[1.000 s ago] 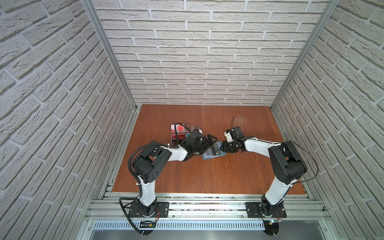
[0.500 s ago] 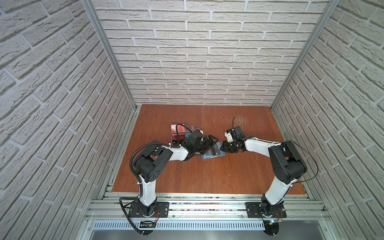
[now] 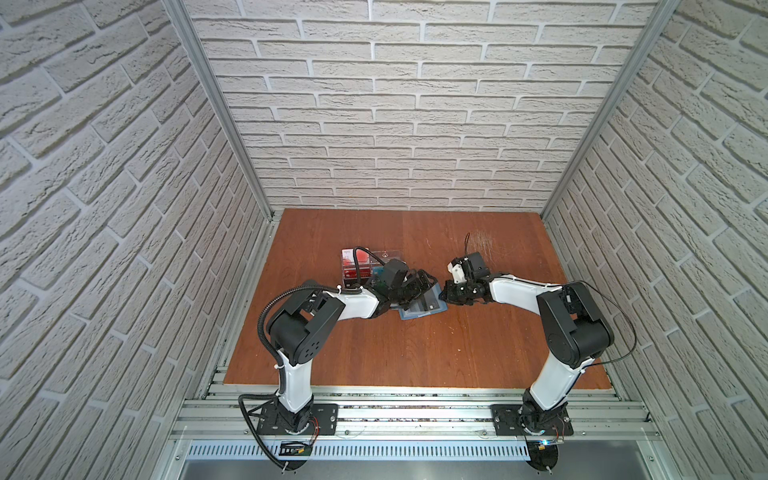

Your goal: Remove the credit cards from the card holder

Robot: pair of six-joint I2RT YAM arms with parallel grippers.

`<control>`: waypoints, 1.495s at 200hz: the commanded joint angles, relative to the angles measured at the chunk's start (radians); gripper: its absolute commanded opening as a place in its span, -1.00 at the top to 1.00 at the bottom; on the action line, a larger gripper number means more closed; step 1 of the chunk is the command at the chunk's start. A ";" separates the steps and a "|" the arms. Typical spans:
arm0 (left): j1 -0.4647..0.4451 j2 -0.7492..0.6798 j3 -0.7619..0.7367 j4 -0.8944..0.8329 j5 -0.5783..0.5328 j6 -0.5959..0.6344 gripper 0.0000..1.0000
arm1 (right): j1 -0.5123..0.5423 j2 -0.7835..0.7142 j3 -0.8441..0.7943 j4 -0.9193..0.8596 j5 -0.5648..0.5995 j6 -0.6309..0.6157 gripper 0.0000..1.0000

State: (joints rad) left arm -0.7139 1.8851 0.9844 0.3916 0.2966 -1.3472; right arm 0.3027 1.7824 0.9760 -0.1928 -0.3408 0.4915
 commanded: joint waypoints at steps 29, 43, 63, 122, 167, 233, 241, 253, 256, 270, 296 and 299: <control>-0.001 0.033 -0.001 -0.199 -0.037 0.018 -0.96 | 0.005 0.018 -0.008 0.074 -0.107 0.024 0.78; -0.002 0.045 0.002 -0.188 -0.031 0.015 -0.96 | 0.004 0.023 -0.009 0.085 -0.123 0.027 0.78; -0.001 0.056 0.002 -0.179 -0.032 0.012 -0.96 | 0.004 0.024 -0.010 0.096 -0.143 0.028 0.78; 0.005 0.056 -0.001 -0.171 -0.033 0.016 -0.96 | 0.006 0.037 -0.009 0.127 -0.197 0.037 0.69; 0.011 0.055 -0.003 -0.163 -0.031 0.022 -0.96 | 0.010 0.064 -0.005 0.158 -0.243 0.050 0.56; 0.038 0.016 -0.030 -0.143 -0.008 0.029 -0.96 | 0.013 0.073 -0.006 0.179 -0.267 0.063 0.88; 0.040 0.007 -0.033 -0.143 -0.003 0.032 -0.96 | 0.013 0.074 -0.007 0.182 -0.271 0.065 0.88; 0.043 -0.008 -0.033 -0.147 0.009 0.038 -0.96 | 0.013 0.071 -0.009 0.182 -0.269 0.067 0.88; 0.043 -0.011 -0.033 -0.149 0.011 0.040 -0.96 | 0.012 0.070 -0.010 0.182 -0.268 0.067 0.88; 0.047 -0.034 -0.038 -0.162 0.016 0.051 -0.96 | 0.013 0.064 -0.011 0.180 -0.262 0.067 0.88; 0.061 -0.068 -0.064 -0.182 0.021 0.070 -0.96 | 0.012 0.055 -0.012 0.169 -0.245 0.062 0.89; 0.063 -0.071 -0.067 -0.183 0.023 0.072 -0.96 | 0.012 0.055 -0.013 0.170 -0.245 0.062 0.89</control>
State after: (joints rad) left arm -0.6739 1.8481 0.9627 0.2989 0.3237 -1.3170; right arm 0.3080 1.8561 0.9741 -0.0444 -0.5831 0.5472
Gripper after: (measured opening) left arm 0.982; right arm 0.063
